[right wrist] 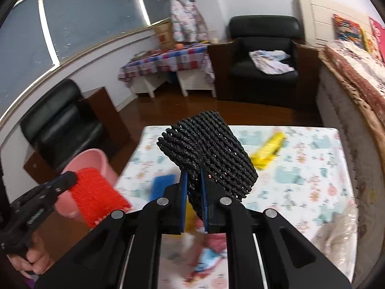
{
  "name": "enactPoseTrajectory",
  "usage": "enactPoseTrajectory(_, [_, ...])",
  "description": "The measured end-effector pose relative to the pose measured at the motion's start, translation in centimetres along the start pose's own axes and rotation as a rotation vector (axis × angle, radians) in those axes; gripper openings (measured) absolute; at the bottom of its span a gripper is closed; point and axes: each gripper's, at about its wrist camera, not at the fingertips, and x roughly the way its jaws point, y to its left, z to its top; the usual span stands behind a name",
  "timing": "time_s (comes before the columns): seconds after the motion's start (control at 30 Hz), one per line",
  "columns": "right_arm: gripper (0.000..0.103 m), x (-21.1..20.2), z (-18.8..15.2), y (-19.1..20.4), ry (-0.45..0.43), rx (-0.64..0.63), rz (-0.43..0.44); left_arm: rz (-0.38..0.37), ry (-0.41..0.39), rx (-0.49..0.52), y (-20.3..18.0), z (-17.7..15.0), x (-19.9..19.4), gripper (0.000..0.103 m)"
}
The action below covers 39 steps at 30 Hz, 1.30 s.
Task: Collect trash
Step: 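Carry both held foam sleeves over the pink bucket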
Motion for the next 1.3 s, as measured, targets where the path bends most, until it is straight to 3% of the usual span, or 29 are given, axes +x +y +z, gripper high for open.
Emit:
enactPoseTrajectory(0.7, [0.011, 6.5, -0.2, 15.3, 0.132, -0.124, 0.288, 0.273, -0.062, -0.134, 12.3, -0.4, -2.5, 0.009])
enactPoseTrajectory(1.0, [0.011, 10.1, -1.0, 19.6, 0.212, -0.141, 0.333, 0.337, -0.009, -0.185, 17.5, -1.4, -0.6, 0.009])
enactPoseTrajectory(1.3, [0.011, 13.2, -1.7, 21.9, 0.275, -0.14, 0.338, 0.357, 0.047, -0.199, 19.3, -2.5, 2.3, 0.009])
